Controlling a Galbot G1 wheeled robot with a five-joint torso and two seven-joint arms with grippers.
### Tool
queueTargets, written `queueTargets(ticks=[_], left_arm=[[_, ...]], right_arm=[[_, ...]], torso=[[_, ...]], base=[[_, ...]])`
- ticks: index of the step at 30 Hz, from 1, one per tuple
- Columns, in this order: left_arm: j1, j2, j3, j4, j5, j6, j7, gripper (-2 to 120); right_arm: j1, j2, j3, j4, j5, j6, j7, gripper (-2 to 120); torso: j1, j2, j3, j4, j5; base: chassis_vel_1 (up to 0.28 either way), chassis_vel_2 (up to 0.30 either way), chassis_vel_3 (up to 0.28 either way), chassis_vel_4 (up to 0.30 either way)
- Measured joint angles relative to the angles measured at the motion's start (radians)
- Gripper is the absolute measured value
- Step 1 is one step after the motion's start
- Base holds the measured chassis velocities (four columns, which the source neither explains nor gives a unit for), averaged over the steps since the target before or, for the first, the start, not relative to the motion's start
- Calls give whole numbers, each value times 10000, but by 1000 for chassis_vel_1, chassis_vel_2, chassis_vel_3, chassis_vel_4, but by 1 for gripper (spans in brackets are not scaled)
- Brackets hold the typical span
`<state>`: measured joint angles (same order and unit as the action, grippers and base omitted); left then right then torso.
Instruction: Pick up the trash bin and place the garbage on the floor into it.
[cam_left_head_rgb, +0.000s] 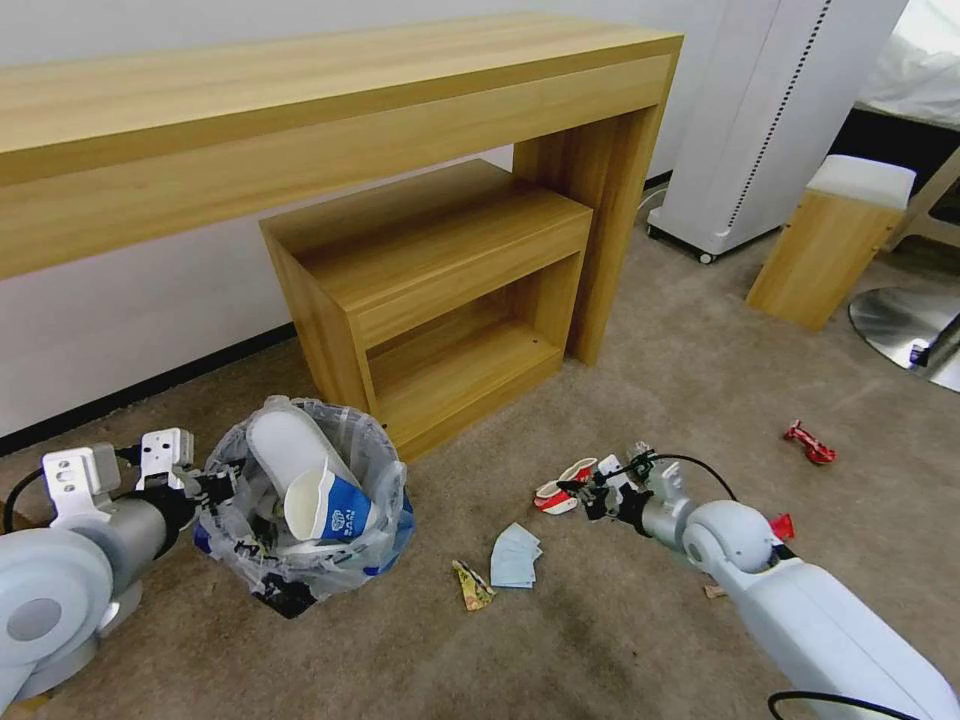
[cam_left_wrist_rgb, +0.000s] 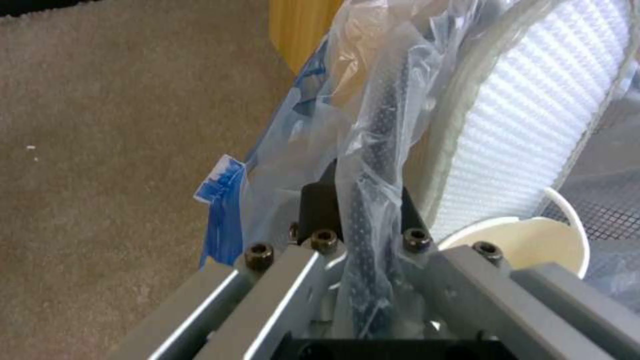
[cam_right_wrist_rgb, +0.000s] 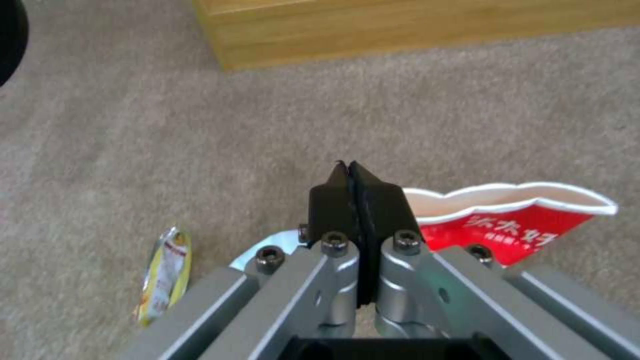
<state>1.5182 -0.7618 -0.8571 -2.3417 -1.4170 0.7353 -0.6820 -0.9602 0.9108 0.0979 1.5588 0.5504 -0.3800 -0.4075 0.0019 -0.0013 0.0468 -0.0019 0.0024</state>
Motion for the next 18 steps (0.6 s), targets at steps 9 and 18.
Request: queueTargets(ticks=[9,18], left_arm=[[70,47,-42,-126,-2,0,-58,1],[123,-12,-69,-172,8,0,-79,1]], right_arm=[[81,340,-497,-657,-401,-592,-184,7],[424,746,-1078,-1458,-855,-1127,-282,43]], torso=[[0,0,0,1,-1],[0,0,0,2,-1]], base=[[0,0,0,0],[0,0,0,0]])
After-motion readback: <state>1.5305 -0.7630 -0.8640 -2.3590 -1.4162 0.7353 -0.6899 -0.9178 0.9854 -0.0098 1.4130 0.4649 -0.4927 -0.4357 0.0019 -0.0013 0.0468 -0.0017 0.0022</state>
